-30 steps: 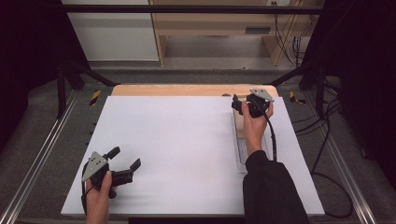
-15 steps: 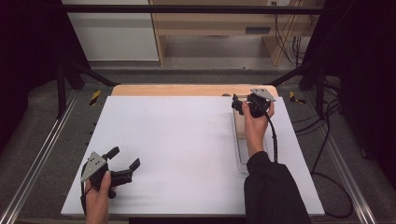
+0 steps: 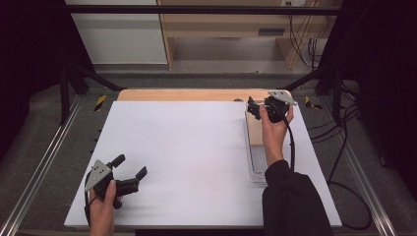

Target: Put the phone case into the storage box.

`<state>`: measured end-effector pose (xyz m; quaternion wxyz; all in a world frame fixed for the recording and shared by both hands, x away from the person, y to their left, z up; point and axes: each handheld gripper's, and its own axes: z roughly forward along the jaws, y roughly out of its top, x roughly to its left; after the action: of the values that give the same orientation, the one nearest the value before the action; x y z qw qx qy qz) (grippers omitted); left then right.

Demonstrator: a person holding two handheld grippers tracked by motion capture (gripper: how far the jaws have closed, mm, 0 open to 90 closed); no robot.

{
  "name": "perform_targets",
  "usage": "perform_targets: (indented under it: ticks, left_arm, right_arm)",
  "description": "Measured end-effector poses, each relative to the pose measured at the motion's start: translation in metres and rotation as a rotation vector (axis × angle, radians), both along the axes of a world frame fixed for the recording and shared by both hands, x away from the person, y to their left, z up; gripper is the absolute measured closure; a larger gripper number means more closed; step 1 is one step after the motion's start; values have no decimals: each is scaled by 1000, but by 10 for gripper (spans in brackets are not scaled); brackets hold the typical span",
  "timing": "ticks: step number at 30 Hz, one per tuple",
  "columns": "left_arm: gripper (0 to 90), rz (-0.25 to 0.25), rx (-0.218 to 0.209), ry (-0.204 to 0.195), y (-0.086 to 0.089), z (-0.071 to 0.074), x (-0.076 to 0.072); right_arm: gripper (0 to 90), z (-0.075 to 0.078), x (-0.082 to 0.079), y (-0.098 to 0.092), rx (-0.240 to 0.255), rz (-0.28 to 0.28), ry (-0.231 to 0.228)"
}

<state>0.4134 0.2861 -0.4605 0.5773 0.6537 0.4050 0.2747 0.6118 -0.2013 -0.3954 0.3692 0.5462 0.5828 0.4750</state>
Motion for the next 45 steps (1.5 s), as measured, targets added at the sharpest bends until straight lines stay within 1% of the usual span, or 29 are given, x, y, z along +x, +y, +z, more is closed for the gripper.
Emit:
perform_targets:
  ticks: [8,12,16,20,22,26,32,35,38,40,43,45]
  left_arm:
    - [17,3,7,0,0,-1,1]
    - [17,0,9,-4,0,-1,1]
    - [17,-2,12,-2,0,-1,1]
    - [17,0,12,-4,1,-2,1]
    - [17,5,22,-8,2,-2,1]
    - [17,4,24,-12,3,-1,1]
    - [17,-27,21,-24,4,-1,0]
    - [17,-37,34,-38,5,0,-1]
    - [17,-33,35,-49,7,0,-1]
    - [19,-31,40,-56,8,0,-1]
    - [22,-29,41,-65,9,0,-1]
    - [22,-28,42,-67,9,0,-1]
  right_arm:
    - [77,4,-3,-3,11,7,-3]
    - [76,8,-5,-6,32,16,-5]
    - [74,12,-10,-9,28,25,-6]
    - [75,19,-14,-11,11,42,-26]
    - [76,23,-17,-13,11,49,-37]
    - [75,31,-23,-16,6,70,-56]
    - [74,40,-32,-21,0,103,-84]
    - [72,43,-36,-24,12,113,-99]
    - [70,46,-39,-26,22,122,-109]
    - [70,47,-40,-26,21,125,-114]
    - [68,49,-42,-26,46,138,-123]
    - [70,50,-44,-26,43,144,-129]
